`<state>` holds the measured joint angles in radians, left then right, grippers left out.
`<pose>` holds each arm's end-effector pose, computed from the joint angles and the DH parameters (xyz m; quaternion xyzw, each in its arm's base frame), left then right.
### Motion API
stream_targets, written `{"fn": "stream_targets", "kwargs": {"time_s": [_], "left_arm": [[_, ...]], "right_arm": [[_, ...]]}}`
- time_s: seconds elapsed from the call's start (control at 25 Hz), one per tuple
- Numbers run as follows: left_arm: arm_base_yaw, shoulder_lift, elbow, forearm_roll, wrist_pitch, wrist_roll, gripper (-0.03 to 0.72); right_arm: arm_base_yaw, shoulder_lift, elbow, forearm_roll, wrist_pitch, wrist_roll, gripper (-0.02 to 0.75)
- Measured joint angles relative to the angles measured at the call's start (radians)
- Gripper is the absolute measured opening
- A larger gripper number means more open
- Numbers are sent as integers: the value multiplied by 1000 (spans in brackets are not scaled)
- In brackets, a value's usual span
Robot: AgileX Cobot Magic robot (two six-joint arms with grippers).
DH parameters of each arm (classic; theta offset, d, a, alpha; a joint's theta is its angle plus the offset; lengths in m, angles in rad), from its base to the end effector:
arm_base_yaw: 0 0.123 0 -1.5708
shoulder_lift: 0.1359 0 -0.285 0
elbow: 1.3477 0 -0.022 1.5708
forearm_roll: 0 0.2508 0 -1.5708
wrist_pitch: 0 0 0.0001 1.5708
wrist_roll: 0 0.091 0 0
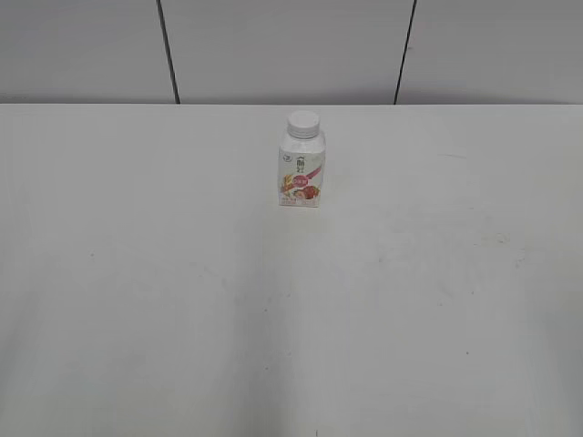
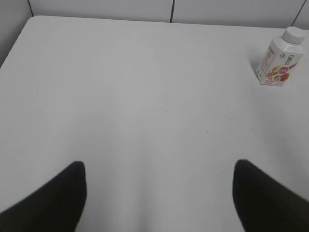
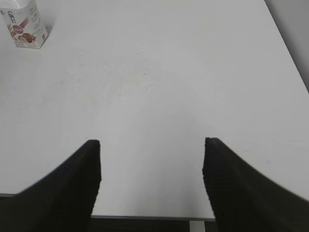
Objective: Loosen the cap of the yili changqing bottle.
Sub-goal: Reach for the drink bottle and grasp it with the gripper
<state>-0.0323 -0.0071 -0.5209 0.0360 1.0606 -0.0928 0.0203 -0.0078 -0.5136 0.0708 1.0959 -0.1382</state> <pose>-0.0084 0.0031 0.2831 -0.0265 0.8453 -0.0154 0.5335 -0.0093 0.0055 0.2783 -0.0701 0.8534 0.0049 0.5165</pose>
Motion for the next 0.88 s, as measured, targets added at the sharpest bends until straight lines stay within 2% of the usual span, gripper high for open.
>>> {"fn": "stream_targets", "kwargs": {"time_s": [0.88], "left_arm": [[0, 0, 0, 0, 0, 0, 565]], "right_arm": [[0, 0, 0, 0, -1, 0, 527]]}}
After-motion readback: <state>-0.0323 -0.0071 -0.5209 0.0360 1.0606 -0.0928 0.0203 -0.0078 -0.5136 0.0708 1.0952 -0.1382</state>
